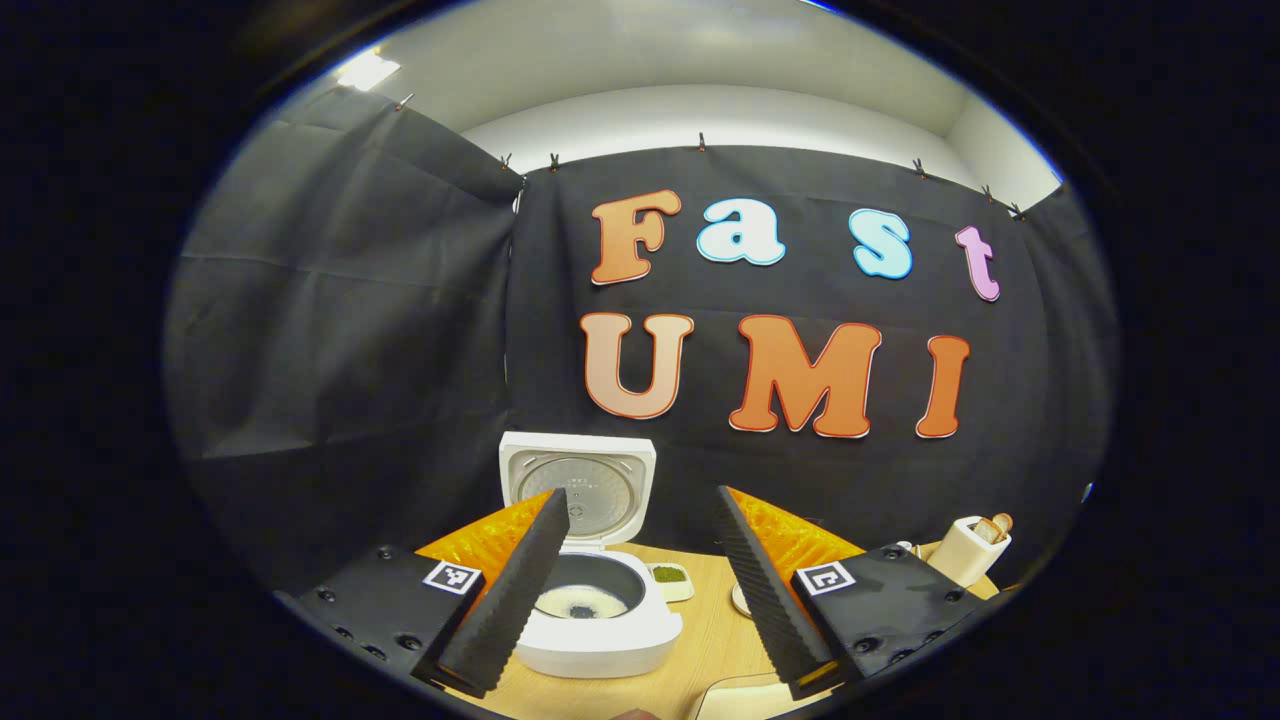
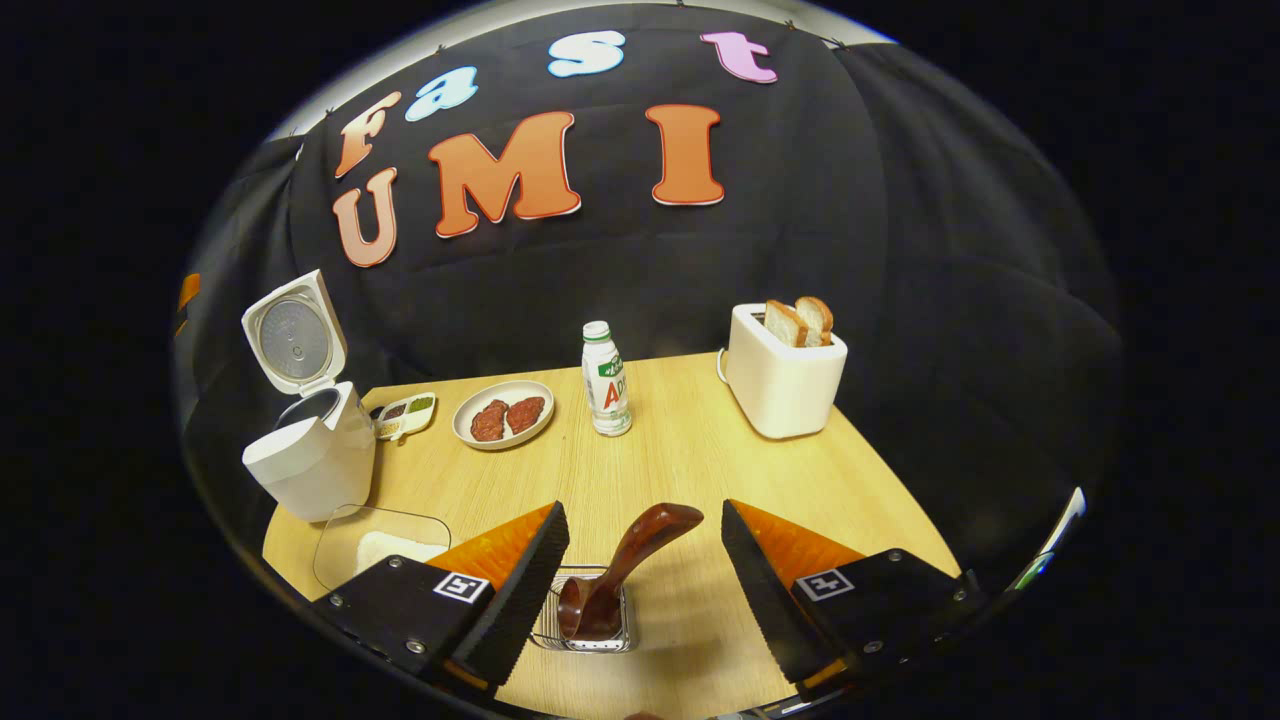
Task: Close the left gripper, press the button to open the rice cooker; take a wooden spoon from the chopstick holder with the right hand, scoop a spoonful of rice and pour it into the rice cooker, then put the wooden spoon back into the chopstick holder.
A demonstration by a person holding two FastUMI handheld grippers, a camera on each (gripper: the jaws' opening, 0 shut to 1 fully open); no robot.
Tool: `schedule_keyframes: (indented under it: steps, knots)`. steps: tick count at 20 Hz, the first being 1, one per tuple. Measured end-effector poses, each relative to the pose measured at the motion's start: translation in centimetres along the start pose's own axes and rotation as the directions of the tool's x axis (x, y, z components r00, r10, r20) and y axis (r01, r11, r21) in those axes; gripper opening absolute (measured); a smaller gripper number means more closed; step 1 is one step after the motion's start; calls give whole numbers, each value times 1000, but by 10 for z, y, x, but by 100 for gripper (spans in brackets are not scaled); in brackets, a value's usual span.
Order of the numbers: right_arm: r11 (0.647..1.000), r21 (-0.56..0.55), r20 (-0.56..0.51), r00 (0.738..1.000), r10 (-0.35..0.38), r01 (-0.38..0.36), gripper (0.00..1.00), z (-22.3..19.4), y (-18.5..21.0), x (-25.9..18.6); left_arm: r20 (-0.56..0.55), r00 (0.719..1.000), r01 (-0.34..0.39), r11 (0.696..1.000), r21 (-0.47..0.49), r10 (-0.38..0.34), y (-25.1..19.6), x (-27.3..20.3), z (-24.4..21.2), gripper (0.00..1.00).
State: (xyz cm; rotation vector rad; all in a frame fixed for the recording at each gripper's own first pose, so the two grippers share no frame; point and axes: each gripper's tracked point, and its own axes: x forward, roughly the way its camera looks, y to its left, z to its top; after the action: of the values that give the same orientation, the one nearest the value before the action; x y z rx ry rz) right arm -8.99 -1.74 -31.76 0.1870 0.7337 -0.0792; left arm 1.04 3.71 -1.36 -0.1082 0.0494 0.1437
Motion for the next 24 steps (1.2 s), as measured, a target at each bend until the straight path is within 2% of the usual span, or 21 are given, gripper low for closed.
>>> schedule_keyframes:
  steps: [2, 7, 10, 11, 12, 14, 16, 17, 18, 19, 20, 21, 23, 24]
  knots:
    - [1000, 8, -25, 999, 26, -26, 96, -13, 0, 9, 1, 1000, -4, 1000, 16, 4, -5, -5, -2, 100]
    - [995, 41, -52, 994, 92, -90, 95, -33, 6, 34, -12, 1000, -1, 999, 34, 2, -21, -16, -12, 100]
    - [989, 115, -69, 992, 107, -98, 94, -40, 7, 53, -18, 1000, 14, 999, 40, -13, -34, -19, -13, 100]
    - [985, 136, -66, 991, 113, -103, 88, -40, 8, 57, -21, 1000, 18, 999, 50, -17, -37, -19, -13, 100]
    - [982, 153, -64, 991, 121, -110, 92, -41, 11, 59, -21, 1000, 19, 998, 59, -18, -39, -18, -14, 99]
    - [984, 158, -87, 991, 101, -87, 84, -48, 7, 66, -29, 999, 26, 997, 70, -24, -45, -18, -18, 99]
    - [978, 187, -101, 989, 112, -92, 77, -50, 12, 67, -47, 998, 40, 997, 67, -37, -52, -16, -25, 100]
    - [975, 201, -102, 988, 116, -94, 65, -50, 14, 67, -60, 997, 44, 997, 62, -41, -53, -15, -29, 100]
    - [975, 206, -108, 988, 113, -89, 66, -51, 14, 67, -75, 996, 49, 997, 53, -45, -55, -15, -35, 100]
    - [973, 211, -118, 986, 117, -90, 57, -54, 15, 67, -93, 994, 56, 997, 45, -51, -57, -14, -40, 100]
    - [971, 220, -127, 984, 122, -92, 53, -55, 17, 65, -108, 993, 58, 997, 42, -53, -57, -13, -47, 100]
    - [967, 235, -131, 983, 128, -95, 41, -55, 19, 64, -118, 992, 60, 997, 40, -55, -57, -12, -50, 99]
    - [957, 273, -118, 983, 138, -102, 46, -49, 19, 60, -127, 990, 65, 997, 37, -59, -57, -8, -55, 100]
    - [953, 287, -106, 985, 138, -102, 37, -46, 19, 57, -134, 989, 68, 997, 33, -63, -57, -7, -59, 99]
